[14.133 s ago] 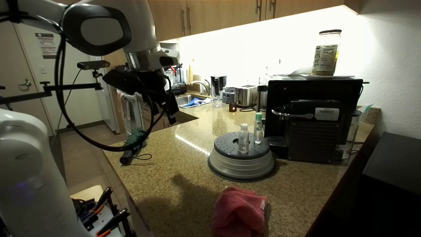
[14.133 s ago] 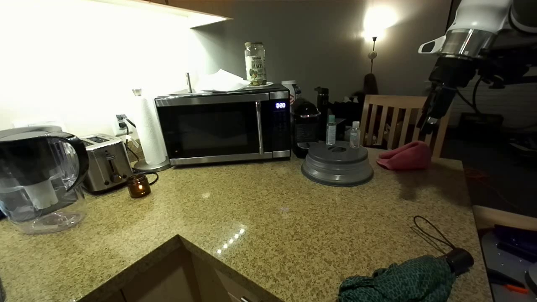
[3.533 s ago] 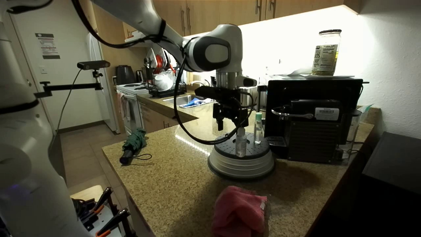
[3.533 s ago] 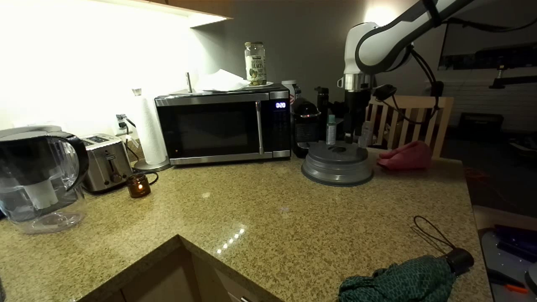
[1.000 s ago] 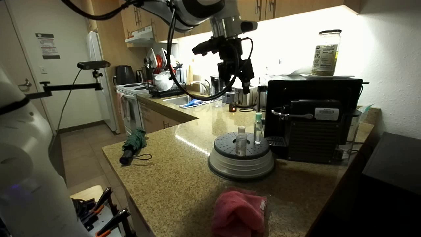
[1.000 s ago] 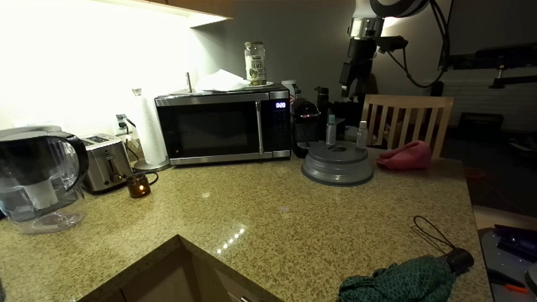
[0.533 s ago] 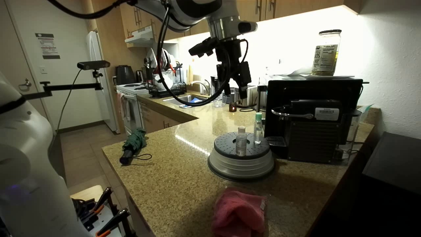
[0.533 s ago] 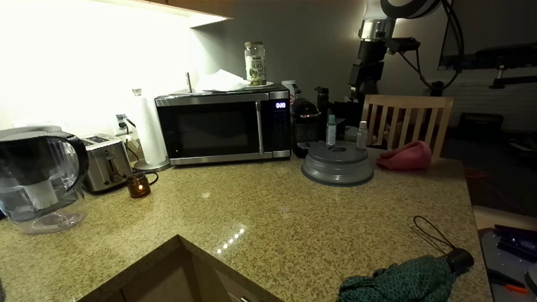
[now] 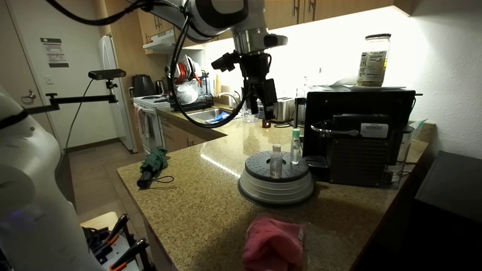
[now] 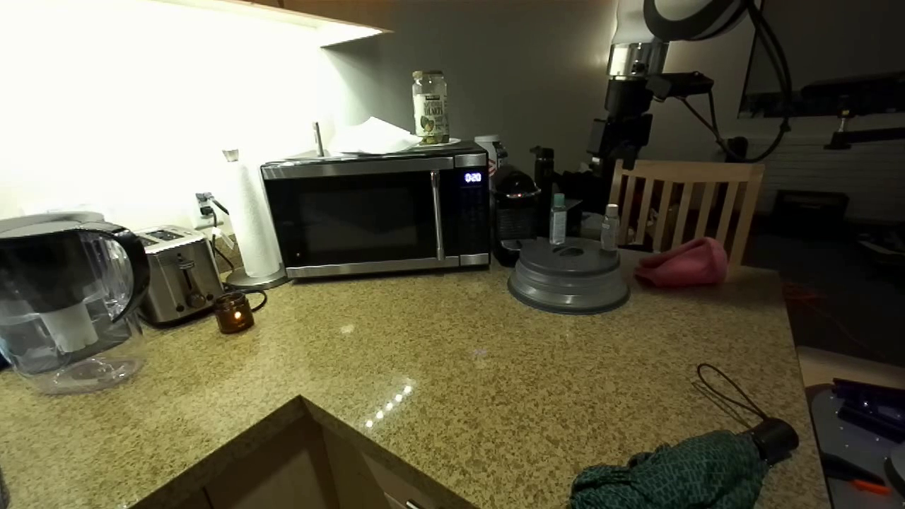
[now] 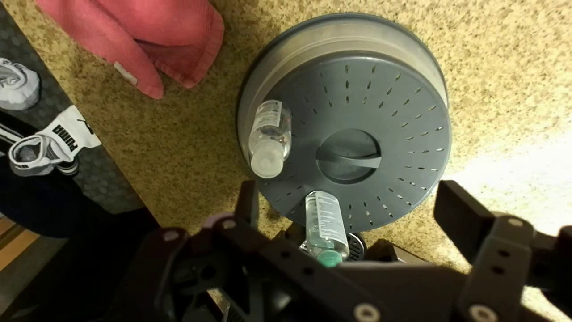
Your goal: Pick up the bottle and put it on the counter
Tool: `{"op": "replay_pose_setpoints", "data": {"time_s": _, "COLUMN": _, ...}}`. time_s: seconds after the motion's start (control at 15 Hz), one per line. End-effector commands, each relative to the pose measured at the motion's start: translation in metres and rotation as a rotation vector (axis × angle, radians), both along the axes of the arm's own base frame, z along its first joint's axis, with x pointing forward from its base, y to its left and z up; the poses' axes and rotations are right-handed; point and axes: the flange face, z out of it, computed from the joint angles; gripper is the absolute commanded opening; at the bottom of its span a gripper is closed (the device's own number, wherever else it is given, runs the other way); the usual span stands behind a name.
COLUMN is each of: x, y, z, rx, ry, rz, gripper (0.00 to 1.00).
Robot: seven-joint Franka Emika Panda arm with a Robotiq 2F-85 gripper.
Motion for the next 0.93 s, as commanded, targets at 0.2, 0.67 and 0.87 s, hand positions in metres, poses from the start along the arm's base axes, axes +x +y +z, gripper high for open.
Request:
{"op": "replay_pose_setpoints", "data": {"time_s": 0.2, "x": -0.011, "y": -0.02, "z": 0.004, "rx": -0.053, "ry": 0.011, "rz": -0.079, "gripper": 1.0}}
{"op": "replay_pose_setpoints", "data": {"time_s": 0.67, "x": -0.017, "y": -0.05, "z": -0.006, "rx": -0.027, "ry": 0.016, "rz": -0.119, "gripper": 1.0}}
{"op": "replay_pose_setpoints", "data": {"time_s": 0.87, "x": -0.016, "y": -0.05, "z": -0.017, "rx": 0.002, "ry": 0.018, "rz": -0.123, "gripper": 1.0}}
